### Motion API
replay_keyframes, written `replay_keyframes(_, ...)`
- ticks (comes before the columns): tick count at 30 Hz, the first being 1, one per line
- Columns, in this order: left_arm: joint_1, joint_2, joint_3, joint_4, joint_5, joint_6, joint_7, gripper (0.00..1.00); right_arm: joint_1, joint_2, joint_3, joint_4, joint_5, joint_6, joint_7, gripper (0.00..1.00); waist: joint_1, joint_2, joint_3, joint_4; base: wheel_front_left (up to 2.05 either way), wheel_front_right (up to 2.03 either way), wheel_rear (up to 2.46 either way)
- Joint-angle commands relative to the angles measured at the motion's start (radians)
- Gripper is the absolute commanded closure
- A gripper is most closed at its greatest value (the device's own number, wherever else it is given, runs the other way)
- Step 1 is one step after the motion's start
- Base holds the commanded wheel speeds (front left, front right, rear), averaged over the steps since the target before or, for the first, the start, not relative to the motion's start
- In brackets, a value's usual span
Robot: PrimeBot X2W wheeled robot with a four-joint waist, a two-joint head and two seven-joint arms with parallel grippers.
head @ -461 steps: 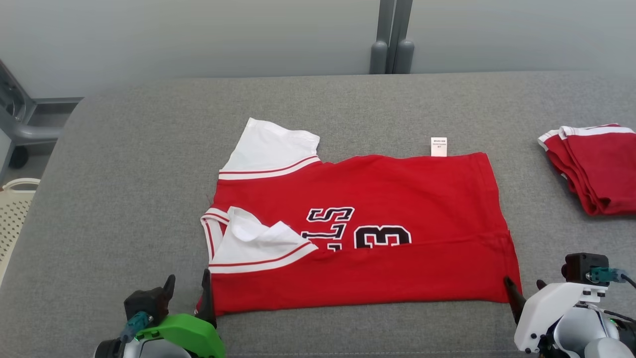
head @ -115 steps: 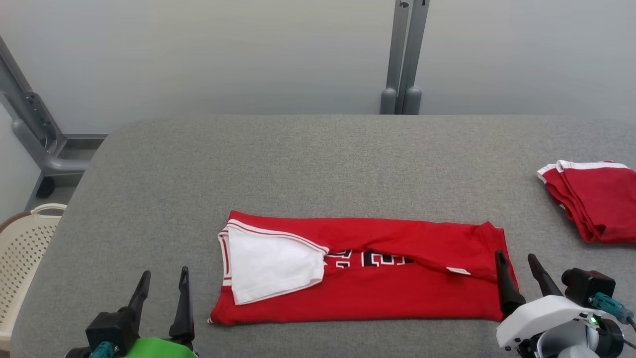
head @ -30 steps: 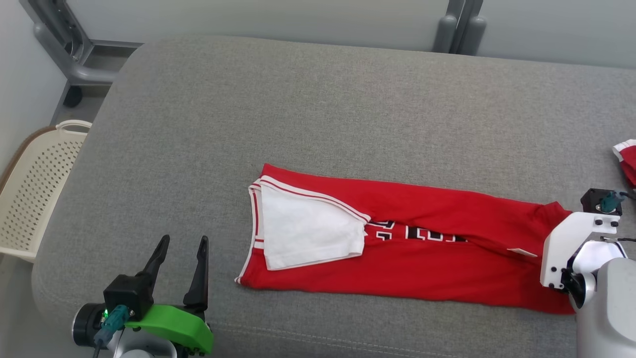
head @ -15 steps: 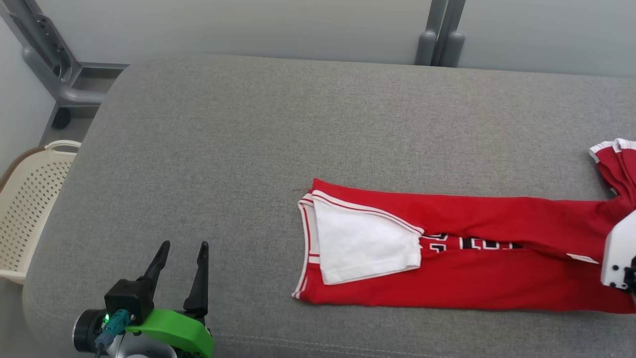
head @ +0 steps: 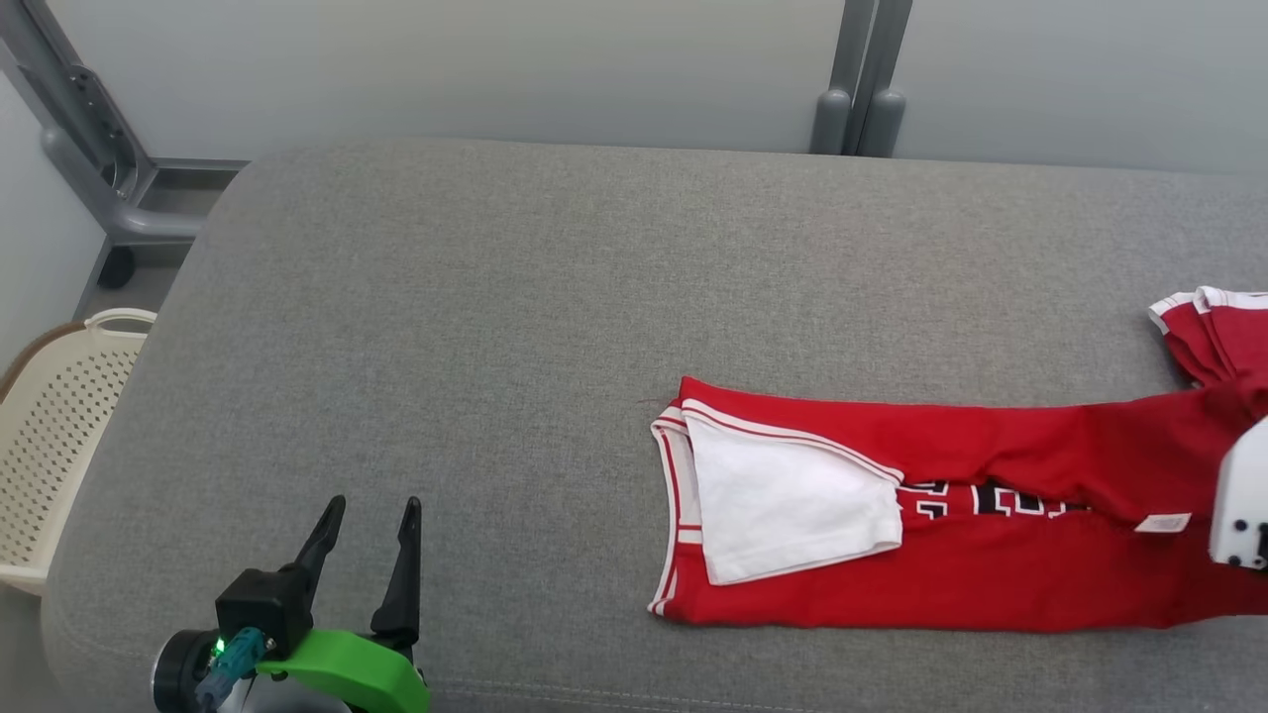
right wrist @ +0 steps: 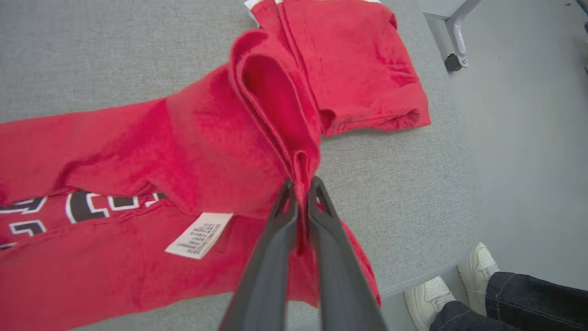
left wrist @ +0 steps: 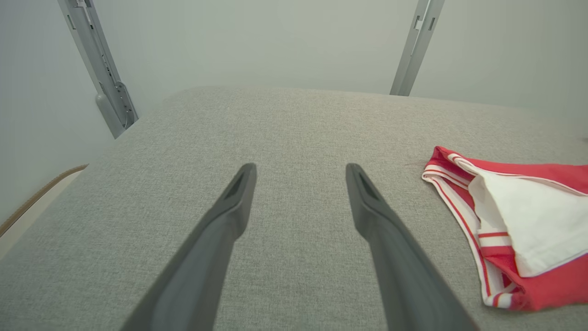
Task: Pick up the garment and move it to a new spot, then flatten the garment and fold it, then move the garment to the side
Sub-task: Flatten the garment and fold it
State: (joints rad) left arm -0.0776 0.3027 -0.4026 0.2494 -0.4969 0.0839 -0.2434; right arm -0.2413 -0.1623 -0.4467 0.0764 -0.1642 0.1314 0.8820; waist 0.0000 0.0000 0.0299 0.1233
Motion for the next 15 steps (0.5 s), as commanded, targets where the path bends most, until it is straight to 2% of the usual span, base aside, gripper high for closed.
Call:
replay_keyframes(1, 0.011, 0.006, -0.001, 0.002, -0.003, 0.001, 0.000, 0.00, 0.017, 0.008, 0.023, -0.010, 0.019, -0.002, 0.012, 1.00, 0.0000, 0.0000, -0.007, 0.001, 0.00, 0.00, 0.00)
replay_keyframes(8, 0.020, 0.006, -0.009, 0.008, -0.012, -0.002, 0.001, 0.00, 0.010, 0.036, 0.196, -0.024, 0.131, -0.002, 0.066, 1.00, 0.0000, 0.0000, -0.024, 0.005, 0.00, 0.00, 0.00)
replay_keyframes(15, 0.011, 0.005, -0.018, 0.010, -0.013, -0.005, 0.000, 0.00, -0.062, 0.078, 0.335, 0.064, 0.214, -0.002, 0.028, 1.00, 0.0000, 0.0000, -0.028, 0.019, 0.00, 0.00, 0.00)
